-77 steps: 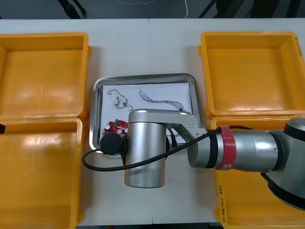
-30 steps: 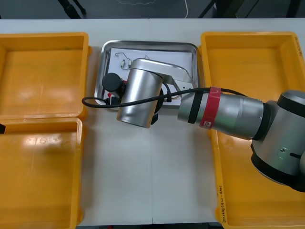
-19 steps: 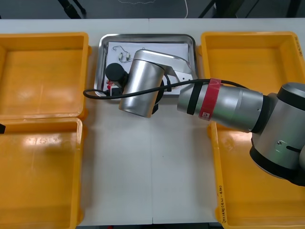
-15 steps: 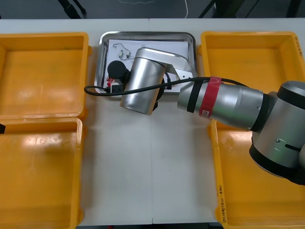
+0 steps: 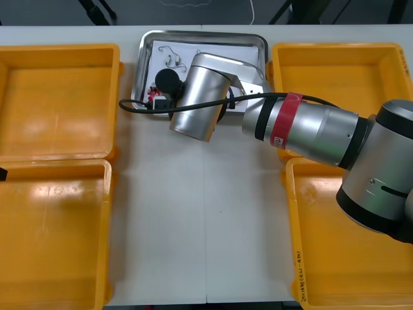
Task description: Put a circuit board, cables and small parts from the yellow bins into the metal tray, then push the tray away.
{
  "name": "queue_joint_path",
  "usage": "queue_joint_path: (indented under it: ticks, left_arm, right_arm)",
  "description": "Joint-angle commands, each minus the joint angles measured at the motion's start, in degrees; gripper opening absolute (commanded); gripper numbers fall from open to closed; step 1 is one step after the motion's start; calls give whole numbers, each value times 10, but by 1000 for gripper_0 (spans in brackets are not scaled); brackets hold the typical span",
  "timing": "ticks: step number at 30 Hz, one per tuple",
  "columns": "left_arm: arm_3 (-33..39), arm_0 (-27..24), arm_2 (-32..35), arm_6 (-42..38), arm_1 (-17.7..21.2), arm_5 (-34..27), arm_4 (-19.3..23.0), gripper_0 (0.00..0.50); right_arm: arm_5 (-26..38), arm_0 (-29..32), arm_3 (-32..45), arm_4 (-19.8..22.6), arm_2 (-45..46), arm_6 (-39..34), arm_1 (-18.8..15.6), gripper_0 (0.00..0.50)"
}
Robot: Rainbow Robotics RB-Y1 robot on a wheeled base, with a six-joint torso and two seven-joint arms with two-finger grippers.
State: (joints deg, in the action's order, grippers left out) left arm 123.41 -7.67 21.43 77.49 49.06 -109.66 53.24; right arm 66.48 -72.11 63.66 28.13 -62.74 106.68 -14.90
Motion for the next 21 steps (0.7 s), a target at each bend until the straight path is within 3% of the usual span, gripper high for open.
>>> queue_joint_path:
  ticks: [1,12,21]
  left_arm:
    - [15,10,17,13,7,-3,4,500]
    - [15,10,17,13,7,-3,4,500]
    - [15,10,17,13,7,-3,4,500]
  right_arm:
    - [-20,-36,-6,-17,18,18,13,0]
    - [-63,-36,-21,-47,17,20,13,0]
    - [-108,-36,-57,-49,17,26,15,0]
